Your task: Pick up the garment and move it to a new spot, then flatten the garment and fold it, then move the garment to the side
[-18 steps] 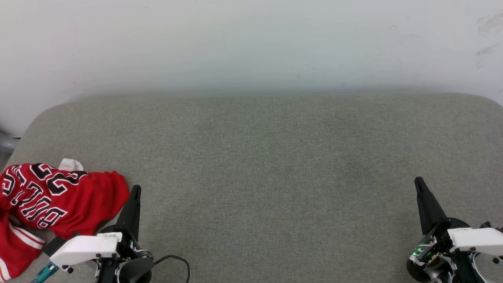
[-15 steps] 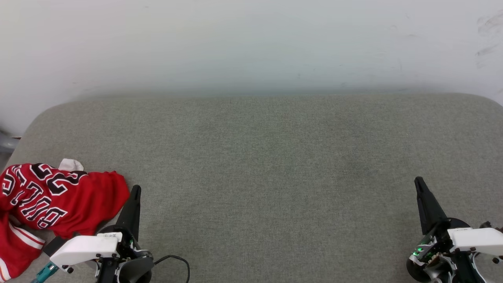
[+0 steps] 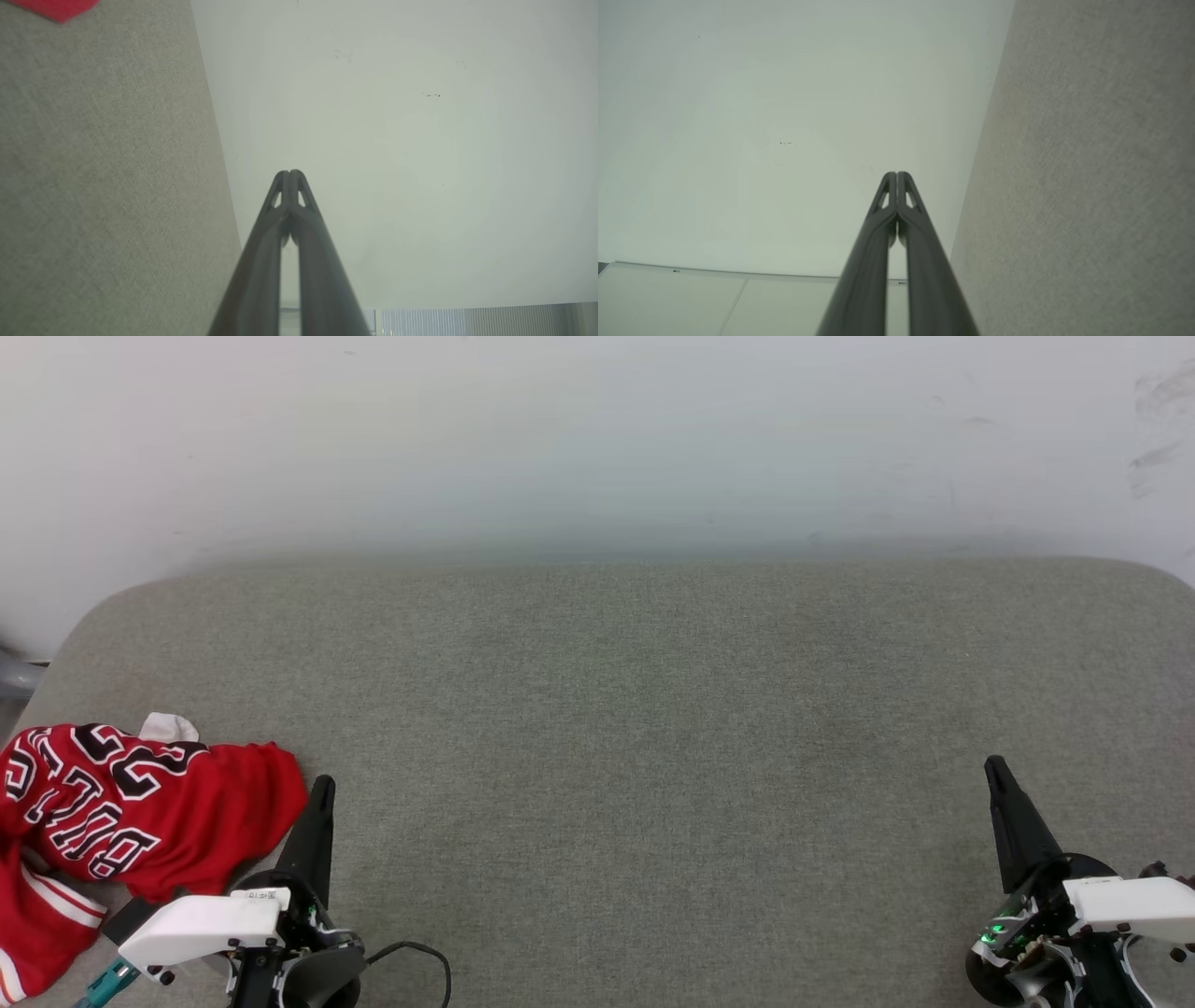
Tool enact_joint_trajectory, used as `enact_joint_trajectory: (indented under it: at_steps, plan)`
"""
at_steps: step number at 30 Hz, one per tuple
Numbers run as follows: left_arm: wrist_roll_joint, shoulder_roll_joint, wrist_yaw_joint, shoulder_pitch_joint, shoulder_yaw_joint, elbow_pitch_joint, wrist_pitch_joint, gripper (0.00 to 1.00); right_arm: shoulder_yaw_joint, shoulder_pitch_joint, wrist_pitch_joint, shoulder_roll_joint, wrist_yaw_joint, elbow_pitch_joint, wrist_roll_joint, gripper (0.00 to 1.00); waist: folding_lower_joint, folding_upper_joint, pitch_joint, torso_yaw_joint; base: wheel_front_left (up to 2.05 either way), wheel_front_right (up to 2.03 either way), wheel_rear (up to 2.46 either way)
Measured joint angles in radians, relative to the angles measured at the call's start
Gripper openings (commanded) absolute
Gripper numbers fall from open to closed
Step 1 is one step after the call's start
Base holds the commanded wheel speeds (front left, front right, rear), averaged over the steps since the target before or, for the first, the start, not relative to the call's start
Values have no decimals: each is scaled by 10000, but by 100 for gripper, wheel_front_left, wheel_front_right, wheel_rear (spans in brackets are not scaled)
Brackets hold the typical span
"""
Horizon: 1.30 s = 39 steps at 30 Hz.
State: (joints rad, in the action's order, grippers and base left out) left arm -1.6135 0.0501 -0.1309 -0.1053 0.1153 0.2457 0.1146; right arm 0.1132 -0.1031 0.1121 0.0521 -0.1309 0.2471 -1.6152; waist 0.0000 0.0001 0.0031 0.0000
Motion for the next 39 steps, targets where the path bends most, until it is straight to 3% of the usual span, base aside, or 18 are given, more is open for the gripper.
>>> enact_joint_trajectory:
  at_steps: [12,13,14,15,33,38,39]
  plan:
    - [0,0,0,3,0,15,0,0,0,3,0,0,0,15,0,0,0,0,0,0,0,0,0]
    - [0,-4,2,36,-13,79,0,100,-4,50,-2,0,2,71,-2,100,-1,0,-1,0,0,0,0]
    - [0,-10,2,115,-21,159,-2,0,-8,128,-4,-6,2,157,-2,0,0,0,0,0,0,0,0]
    - [0,-17,4,212,-42,226,-19,100,-19,228,-17,-10,4,207,-2,100,0,0,0,0,0,0,0]
    - [318,23,4,300,-1055,-825,-853,100,-533,480,-863,-25,4,-880,345,100,0,0,-53,73,0,0,0]
    - [742,40,4,346,-1266,-1158,-1080,100,-662,592,-1068,-27,4,-1139,947,100,-1,0,-79,103,0,0,0]
    - [1264,61,4,370,-1381,-1331,-1193,100,-694,661,-1181,-25,4,-1216,1615,100,0,0,-95,122,0,0,0]
